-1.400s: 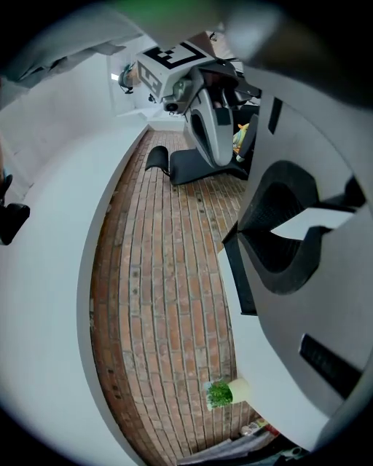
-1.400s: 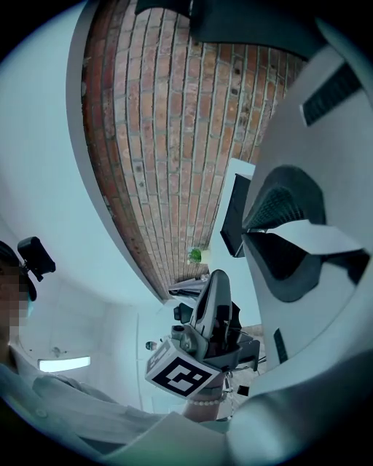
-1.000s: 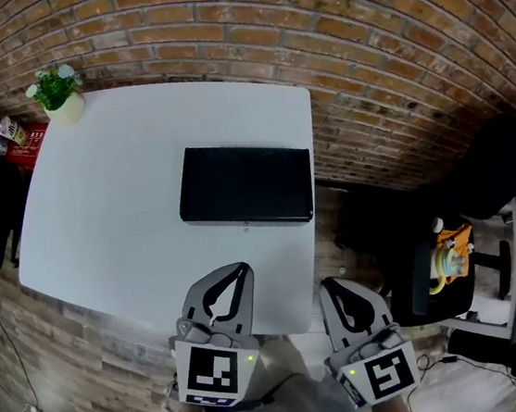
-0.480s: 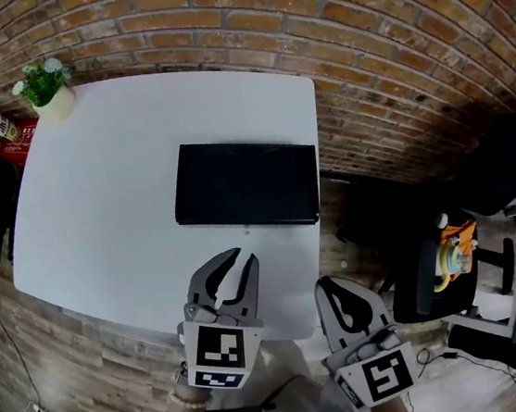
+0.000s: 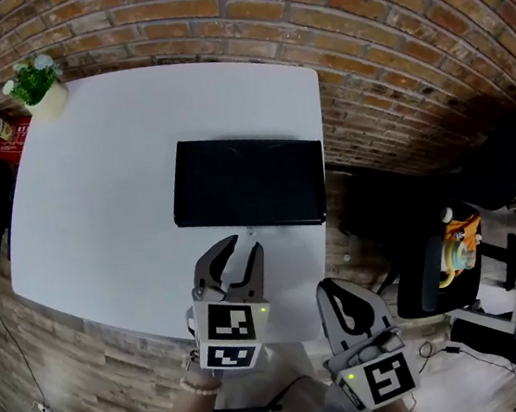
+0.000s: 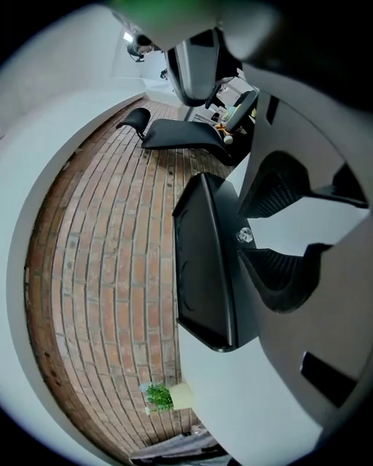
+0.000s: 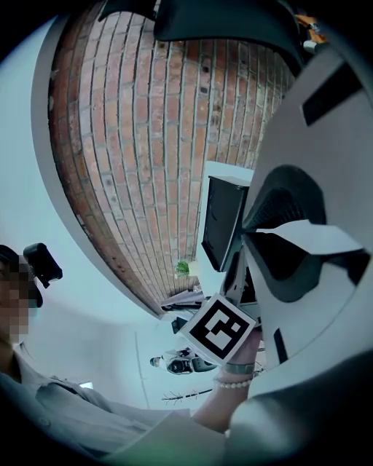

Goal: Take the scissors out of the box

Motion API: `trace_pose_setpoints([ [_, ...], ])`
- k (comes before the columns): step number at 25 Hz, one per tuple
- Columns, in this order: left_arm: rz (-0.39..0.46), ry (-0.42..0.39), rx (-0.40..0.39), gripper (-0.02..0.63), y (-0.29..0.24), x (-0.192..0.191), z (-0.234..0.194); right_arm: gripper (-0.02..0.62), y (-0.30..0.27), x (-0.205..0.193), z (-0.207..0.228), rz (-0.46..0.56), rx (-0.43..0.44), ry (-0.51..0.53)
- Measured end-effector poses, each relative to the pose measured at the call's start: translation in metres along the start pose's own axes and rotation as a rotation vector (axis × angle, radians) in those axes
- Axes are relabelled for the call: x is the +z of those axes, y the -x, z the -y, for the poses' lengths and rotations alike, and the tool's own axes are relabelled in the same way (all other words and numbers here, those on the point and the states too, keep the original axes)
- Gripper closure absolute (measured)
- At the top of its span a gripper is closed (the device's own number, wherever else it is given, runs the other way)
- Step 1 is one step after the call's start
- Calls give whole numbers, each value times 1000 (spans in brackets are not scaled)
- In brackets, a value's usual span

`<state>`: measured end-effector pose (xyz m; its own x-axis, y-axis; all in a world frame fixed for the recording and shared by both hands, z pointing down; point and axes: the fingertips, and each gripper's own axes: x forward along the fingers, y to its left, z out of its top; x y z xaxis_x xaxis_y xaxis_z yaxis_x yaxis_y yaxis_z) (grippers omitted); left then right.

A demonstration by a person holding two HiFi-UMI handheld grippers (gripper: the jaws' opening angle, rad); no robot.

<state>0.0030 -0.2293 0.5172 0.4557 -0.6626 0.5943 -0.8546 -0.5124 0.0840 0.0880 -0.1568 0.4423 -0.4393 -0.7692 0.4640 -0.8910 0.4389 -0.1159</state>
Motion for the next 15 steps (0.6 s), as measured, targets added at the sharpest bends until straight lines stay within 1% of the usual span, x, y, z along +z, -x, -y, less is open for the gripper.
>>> trace_pose_setpoints([
  [2,-14,6,-5,477,-6,-4,0,548,-2,-2,1,-7,-4,-2],
  [6,-35,25,13,476,-15,-9,-5,548,-7,-7,4,-20,-14,-12],
  [11,-42,40,7,476,-24,-9,-4,548,-10,-12,8,-34,-27,-20],
  [15,-44,77,14,476,-26,-9,-5,548,-11,-15,10,-43,-36,-23],
])
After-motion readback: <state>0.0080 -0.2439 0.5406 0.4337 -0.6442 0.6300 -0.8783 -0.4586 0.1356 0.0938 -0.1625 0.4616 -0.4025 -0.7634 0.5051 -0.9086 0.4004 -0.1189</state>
